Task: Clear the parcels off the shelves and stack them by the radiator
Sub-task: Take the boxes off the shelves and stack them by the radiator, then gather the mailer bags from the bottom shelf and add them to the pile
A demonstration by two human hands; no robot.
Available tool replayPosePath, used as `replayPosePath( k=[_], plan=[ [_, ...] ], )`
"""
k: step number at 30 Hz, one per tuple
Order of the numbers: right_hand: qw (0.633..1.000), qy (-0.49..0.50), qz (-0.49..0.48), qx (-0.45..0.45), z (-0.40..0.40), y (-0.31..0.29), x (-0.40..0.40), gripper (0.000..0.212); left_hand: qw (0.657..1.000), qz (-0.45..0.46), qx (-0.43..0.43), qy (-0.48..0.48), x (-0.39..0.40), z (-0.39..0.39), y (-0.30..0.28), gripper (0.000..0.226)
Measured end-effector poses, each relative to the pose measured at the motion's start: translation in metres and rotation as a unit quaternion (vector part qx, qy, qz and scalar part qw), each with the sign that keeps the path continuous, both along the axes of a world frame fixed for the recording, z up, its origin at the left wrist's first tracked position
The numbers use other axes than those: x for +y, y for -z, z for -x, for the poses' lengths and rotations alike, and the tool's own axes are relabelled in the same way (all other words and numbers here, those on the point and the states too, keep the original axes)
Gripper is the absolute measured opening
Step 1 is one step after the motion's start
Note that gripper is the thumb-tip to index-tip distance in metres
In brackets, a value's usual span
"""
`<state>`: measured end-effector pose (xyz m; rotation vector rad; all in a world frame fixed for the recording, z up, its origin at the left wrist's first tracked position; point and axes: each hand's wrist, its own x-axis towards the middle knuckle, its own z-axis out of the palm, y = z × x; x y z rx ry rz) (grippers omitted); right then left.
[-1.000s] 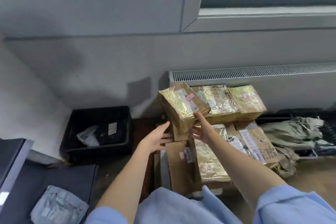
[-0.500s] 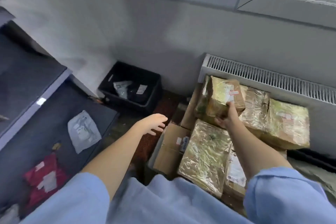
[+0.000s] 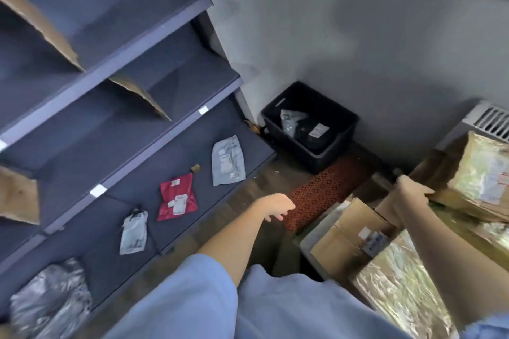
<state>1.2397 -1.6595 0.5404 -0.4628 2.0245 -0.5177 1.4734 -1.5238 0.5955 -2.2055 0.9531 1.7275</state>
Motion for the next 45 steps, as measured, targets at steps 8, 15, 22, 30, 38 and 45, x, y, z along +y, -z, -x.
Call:
replayPosePath(
  k=[8,15,22,30,38,45],
  plan=[
    [0.966,-0.192,-0.030,-0.170,-0.133,0.015,0.039,0.022,1.000,-0.010,-0.024,0.008,0.024,-0.093,0.013,0.044],
    [0.975,-0.170,-0.044,-0.138,-0.225,0.037,0.047,0.040,0.998,0.029,-0.005,0.049,0.009,-0.219,0.058,0.018],
    [0.973,-0.099,-0.069,-0.198,-0.338,0.084,0.081,0.031,0.994,0.001,0.021,-0.103,0.001,-0.312,0.115,0.030],
    [0.980,-0.017,-0.073,-0.183,-0.375,0.263,0.112,0.025,0.988,0.061,-0.067,-0.124,-0.036,-0.365,0.339,0.031],
    [0.974,-0.086,0.052,-0.204,-0.406,0.469,0.064,0.028,0.929,0.122,-0.295,0.186,-0.058,-0.431,0.617,0.049],
    [0.954,-0.115,-0.028,-0.277,-0.427,0.502,0.062,0.029,0.889,0.212,-0.316,0.256,-0.076,-0.453,0.649,0.054]
  ],
)
